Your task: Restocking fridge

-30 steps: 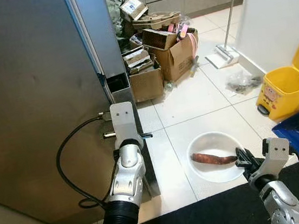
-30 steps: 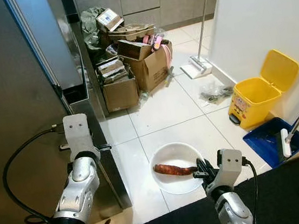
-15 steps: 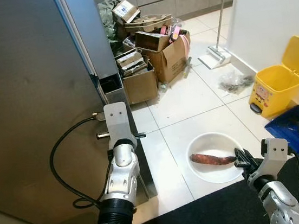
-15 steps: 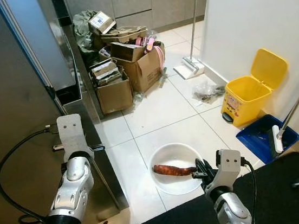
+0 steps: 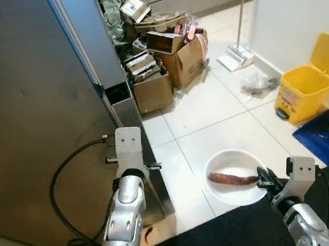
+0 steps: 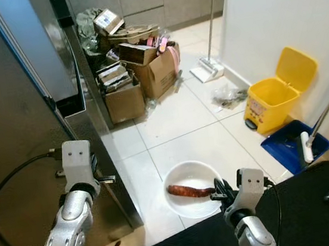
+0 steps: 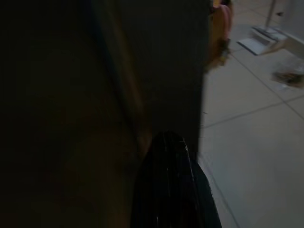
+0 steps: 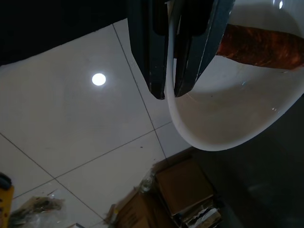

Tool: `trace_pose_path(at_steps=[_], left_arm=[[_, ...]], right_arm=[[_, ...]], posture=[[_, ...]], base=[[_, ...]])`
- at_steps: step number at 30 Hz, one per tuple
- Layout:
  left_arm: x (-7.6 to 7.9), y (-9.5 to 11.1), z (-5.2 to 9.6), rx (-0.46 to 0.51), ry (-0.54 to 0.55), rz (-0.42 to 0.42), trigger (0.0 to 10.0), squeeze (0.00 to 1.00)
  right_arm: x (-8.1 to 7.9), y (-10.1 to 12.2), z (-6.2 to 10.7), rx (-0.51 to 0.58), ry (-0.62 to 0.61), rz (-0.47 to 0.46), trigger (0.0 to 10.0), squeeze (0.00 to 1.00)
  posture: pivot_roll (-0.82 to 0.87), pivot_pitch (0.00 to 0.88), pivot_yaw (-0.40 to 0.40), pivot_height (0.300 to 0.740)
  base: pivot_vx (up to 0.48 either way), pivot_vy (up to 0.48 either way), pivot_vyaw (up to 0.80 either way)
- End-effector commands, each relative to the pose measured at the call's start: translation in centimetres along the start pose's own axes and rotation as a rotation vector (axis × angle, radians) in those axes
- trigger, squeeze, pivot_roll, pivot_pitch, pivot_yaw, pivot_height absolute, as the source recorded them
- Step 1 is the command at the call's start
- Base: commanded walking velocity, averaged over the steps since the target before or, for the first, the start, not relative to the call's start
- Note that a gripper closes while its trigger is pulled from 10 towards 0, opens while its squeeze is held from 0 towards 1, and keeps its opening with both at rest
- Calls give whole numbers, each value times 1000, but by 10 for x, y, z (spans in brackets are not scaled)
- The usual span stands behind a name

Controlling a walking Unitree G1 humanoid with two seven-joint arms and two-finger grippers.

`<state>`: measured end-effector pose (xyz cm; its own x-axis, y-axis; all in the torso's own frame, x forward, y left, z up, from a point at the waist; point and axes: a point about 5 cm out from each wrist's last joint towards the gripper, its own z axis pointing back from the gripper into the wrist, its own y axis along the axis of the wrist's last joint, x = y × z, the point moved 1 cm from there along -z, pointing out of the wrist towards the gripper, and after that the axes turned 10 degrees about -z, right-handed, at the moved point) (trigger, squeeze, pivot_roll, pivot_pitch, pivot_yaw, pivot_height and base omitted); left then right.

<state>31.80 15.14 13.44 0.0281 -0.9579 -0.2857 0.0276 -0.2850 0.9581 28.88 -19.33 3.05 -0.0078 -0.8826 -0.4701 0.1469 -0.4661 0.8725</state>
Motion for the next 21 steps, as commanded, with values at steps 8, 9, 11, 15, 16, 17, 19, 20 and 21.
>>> trace_pose_path(at_steps=[8, 9, 11, 15, 16, 17, 19, 20, 21], left_arm=[[-11, -16, 2, -74, 41, 24, 10000, 0], [-11, -16, 2, -74, 41, 24, 10000, 0], [-9, -14, 2, -76, 34, 37, 10000, 0], [-10, -13, 2, -80, 35, 40, 10000, 0], [-11, -13, 3, -81, 34, 41, 10000, 0], [-12, -13, 3, -81, 34, 42, 10000, 0], [-13, -13, 3, -81, 33, 41, 10000, 0], [-13, -13, 4, -83, 30, 41, 10000, 0], [-13, -12, 4, -84, 28, 43, 10000, 0]], right_arm=[[-5, -3, -2, -6, 27, 8, 10000, 0], [-5, -3, -2, -6, 27, 8, 10000, 0], [-5, -2, -2, -5, 27, 11, 10000, 0], [-4, -1, -1, -3, 25, 15, 10000, 0], [-4, -1, -1, -4, 25, 16, 10000, 0], [-4, -1, -1, -4, 25, 17, 10000, 0], [-4, -1, -1, -5, 25, 18, 10000, 0], [-4, -2, -1, -6, 25, 18, 10000, 0], [-4, -2, -1, -6, 25, 18, 10000, 0]], posture=[[-80, 157, 45, 717], [-80, 157, 45, 717], [-86, 156, 44, 717], [-88, 156, 43, 717], [-87, 158, 43, 717], [-87, 158, 43, 717], [-87, 158, 43, 717], [-85, 161, 44, 717], [-85, 161, 44, 717]], base=[[0, 0, 0], [0, 0, 0], [0, 0, 0], [0, 0, 0], [0, 0, 0], [0, 0, 0], [0, 0, 0], [0, 0, 0], [0, 0, 0]])
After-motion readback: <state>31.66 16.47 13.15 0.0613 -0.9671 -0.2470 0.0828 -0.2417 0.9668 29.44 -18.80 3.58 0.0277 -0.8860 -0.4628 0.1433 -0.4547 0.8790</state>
